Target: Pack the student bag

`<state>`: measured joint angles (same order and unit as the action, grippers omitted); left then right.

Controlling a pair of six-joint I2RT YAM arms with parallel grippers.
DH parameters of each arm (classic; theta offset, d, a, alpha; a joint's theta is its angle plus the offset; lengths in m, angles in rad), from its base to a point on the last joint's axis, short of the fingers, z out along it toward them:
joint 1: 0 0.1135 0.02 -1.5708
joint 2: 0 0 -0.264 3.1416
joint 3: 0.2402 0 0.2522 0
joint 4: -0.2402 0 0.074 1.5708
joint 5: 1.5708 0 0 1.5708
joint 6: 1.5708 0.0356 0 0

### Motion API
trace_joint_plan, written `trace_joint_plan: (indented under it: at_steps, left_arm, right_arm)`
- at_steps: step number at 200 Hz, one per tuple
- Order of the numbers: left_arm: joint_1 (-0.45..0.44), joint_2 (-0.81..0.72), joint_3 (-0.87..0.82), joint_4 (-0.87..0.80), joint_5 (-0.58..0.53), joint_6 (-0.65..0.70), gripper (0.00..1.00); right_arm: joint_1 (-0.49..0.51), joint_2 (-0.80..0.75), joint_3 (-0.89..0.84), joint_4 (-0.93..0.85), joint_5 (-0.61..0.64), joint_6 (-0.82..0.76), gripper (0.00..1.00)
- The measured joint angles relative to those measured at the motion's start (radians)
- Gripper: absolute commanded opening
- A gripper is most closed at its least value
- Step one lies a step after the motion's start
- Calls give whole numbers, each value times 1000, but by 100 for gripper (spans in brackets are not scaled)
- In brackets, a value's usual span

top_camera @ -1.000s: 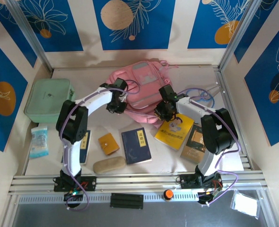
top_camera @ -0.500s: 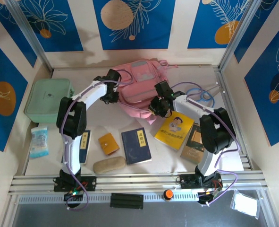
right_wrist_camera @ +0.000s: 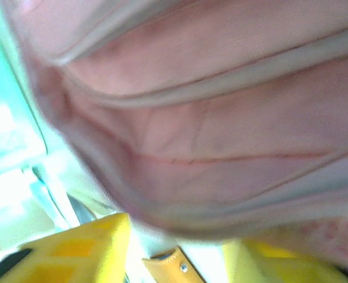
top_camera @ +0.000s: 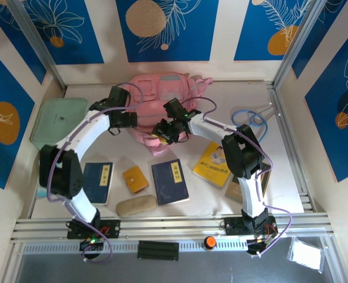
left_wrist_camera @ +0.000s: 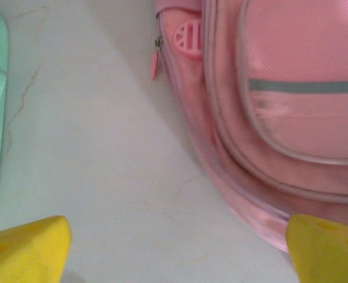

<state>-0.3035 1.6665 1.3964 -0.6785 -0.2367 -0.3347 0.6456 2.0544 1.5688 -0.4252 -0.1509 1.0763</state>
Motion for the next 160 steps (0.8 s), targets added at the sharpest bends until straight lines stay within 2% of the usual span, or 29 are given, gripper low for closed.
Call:
trace_joint_plan:
  at_steps: [15, 36, 64, 90, 129, 160]
  left_arm:
    - [1, -53, -24, 23, 16, -11, 100]
    - [2, -95, -49, 48, 61, -13, 100]
    - [2, -121, -74, 77, 169, -13, 100]
    - [0, -129, -111, 132, 316, -16, 100]
    - [-39, -106, -125, 195, 455, -39, 100]
    - [-116, -48, -120, 238, 514, -66, 100]
  right_arm:
    - [-3, -29, -21, 13, -3, -37, 65]
    - [-25, -146, -111, 10, 29, -90, 71]
    - [-95, -367, -253, -13, 117, -146, 73]
    - [-206, -536, -414, -33, 215, -184, 74]
    - [-397, -573, -604, -68, 254, -198, 74]
    - [-476, -562, -642, -79, 252, -209, 74]
